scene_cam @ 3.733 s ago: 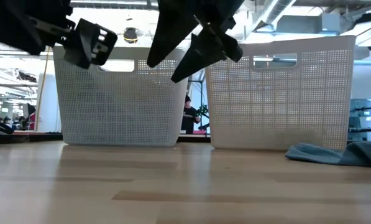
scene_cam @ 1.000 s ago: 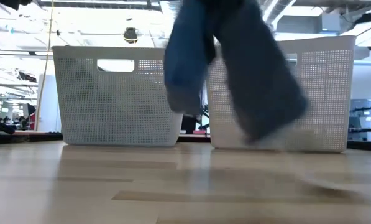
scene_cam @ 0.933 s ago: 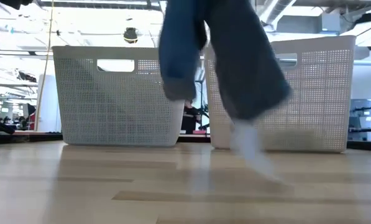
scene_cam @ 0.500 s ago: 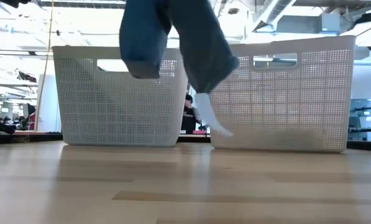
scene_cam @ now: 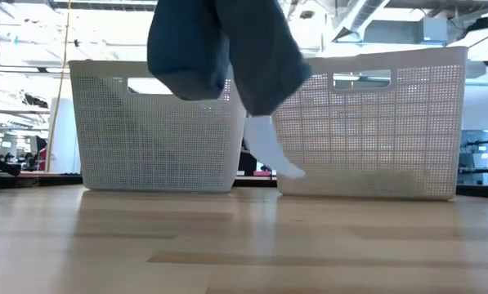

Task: Sort clothes
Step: Put the blue sock into the left white bin

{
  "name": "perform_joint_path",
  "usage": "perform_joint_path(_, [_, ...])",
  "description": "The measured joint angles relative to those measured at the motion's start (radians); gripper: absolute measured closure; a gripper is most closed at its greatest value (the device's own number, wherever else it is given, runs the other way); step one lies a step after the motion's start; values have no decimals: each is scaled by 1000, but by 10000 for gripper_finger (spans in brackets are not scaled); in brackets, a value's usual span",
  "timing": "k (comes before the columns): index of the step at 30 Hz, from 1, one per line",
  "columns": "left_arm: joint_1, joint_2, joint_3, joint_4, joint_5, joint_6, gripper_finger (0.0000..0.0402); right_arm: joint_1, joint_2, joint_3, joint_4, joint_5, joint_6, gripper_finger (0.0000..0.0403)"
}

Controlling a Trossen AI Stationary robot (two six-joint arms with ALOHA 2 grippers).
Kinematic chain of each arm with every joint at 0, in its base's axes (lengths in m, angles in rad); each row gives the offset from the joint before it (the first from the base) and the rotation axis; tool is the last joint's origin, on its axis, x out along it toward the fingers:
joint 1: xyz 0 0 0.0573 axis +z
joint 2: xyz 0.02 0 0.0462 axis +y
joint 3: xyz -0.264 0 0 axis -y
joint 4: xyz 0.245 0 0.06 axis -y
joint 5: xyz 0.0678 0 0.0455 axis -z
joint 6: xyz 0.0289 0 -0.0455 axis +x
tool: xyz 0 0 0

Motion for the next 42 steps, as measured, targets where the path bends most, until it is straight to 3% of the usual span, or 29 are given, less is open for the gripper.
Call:
perform_joint_path(5, [41, 1, 0, -42, -36, -55, 154, 1, -1, 0, 4, -10, -6, 403])
perform_joint_path(10, [103, 2, 0, -100, 110, -180, 154, 2, -1, 0, 29, -21, -41, 403])
perform_joint_path(14, [115, 2, 0, -108, 127, -209, 169, 1, -1, 0, 36, -22, -57, 403])
perform_joint_path(18, [116, 2, 0, -109, 127, -181, 231, 1, -1, 0, 41, -23, -59, 403])
perform_joint_path(25, [117, 2, 2, -127, 151, -114, 376, -4, -1, 0, 39, -53, -59, 401])
perform_joint_path(29, [112, 1, 16, -127, 156, -75, 397, -4, -1, 0, 39, -56, -56, 390])
perform_joint_path(36, [112, -9, 78, -259, 151, 5, 399, 4, -1, 0, 30, -15, -53, 341])
perform_joint_path(42, [114, -81, 144, -419, 62, 102, 400, 27, -1, 1, -31, 123, -45, 252])
